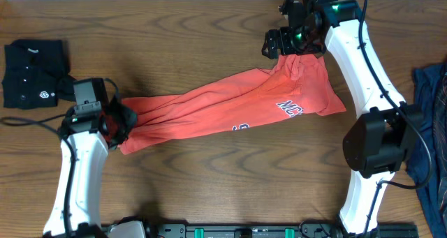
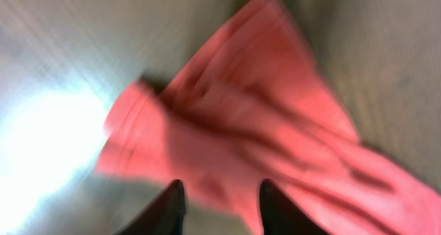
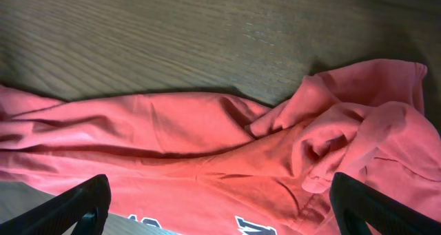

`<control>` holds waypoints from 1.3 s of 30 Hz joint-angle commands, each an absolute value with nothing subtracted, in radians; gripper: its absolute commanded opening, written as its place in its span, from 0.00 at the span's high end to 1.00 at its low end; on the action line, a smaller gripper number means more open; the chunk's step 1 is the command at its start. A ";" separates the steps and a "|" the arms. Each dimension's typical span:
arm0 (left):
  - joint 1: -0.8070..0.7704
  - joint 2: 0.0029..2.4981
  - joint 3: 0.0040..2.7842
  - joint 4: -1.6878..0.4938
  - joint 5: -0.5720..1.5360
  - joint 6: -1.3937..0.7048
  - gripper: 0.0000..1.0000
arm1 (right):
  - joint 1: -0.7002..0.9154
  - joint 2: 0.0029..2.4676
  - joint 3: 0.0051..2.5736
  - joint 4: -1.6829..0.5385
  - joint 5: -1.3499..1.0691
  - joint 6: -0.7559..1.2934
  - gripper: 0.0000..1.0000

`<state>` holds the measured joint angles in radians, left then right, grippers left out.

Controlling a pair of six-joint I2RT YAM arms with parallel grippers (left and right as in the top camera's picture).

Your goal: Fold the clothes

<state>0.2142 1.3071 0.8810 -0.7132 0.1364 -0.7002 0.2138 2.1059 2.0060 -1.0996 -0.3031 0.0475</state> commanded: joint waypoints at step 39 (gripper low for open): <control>0.217 1.604 0.890 -0.571 0.183 -0.693 0.63 | 0.236 2.002 2.030 -1.144 -0.288 -0.002 0.01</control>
<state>0.2142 1.6081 0.8814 -0.5983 0.1883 -0.6834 0.2203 2.0296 2.0079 -1.1412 -0.2916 0.0143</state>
